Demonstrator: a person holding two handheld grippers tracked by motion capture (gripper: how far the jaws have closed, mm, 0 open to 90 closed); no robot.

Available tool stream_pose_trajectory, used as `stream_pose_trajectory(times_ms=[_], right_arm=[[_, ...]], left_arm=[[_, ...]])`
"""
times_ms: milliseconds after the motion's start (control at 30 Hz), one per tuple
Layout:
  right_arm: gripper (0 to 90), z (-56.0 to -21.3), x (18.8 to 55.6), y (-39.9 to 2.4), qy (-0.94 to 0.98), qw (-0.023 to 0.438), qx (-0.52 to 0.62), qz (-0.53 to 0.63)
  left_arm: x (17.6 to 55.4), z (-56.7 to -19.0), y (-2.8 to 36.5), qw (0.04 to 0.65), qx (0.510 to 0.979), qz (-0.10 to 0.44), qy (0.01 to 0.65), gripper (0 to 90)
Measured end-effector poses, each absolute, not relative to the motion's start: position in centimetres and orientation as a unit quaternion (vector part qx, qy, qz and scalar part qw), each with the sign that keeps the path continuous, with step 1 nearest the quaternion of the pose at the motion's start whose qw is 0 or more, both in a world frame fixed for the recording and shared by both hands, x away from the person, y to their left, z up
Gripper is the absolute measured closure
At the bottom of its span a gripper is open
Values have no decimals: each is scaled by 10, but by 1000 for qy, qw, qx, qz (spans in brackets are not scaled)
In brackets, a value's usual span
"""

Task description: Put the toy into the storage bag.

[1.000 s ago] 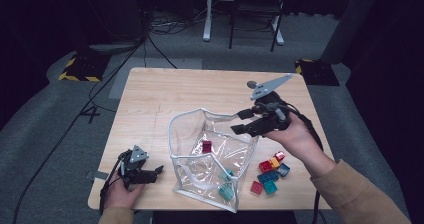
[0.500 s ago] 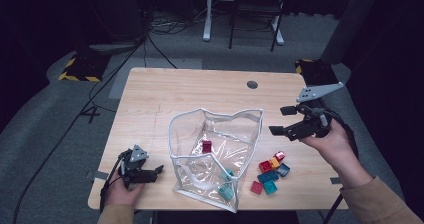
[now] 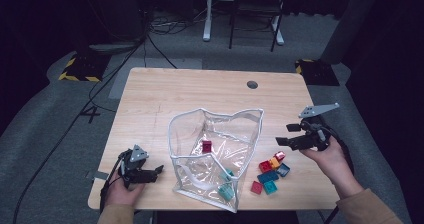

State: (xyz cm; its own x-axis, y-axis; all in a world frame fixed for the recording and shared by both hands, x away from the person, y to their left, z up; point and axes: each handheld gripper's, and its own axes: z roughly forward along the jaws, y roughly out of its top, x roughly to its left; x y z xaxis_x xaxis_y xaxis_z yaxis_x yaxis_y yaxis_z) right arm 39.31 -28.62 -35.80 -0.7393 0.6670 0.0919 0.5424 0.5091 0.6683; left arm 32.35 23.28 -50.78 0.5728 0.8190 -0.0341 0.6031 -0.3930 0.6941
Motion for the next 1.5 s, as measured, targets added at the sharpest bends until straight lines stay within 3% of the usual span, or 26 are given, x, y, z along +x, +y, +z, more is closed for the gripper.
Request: stream_pose_trajectory(times_ms=[667, 867, 1033, 1300, 1500], right_arm=[[404, -449, 402, -300, 862, 58, 411, 291], [441, -459, 405, -304, 863, 64, 419, 274], [556, -466, 408, -310, 862, 58, 430, 263], [588, -462, 407, -313, 862, 65, 425, 267], [589, -441, 401, -311, 862, 74, 417, 278]], left_arm=[[323, -508, 233, 339, 819, 159, 434, 177], [324, -508, 233, 340, 819, 160, 434, 177], [323, -508, 233, 339, 819, 159, 434, 177], [324, -508, 233, 339, 819, 160, 434, 177], [323, -508, 233, 340, 819, 159, 434, 177]])
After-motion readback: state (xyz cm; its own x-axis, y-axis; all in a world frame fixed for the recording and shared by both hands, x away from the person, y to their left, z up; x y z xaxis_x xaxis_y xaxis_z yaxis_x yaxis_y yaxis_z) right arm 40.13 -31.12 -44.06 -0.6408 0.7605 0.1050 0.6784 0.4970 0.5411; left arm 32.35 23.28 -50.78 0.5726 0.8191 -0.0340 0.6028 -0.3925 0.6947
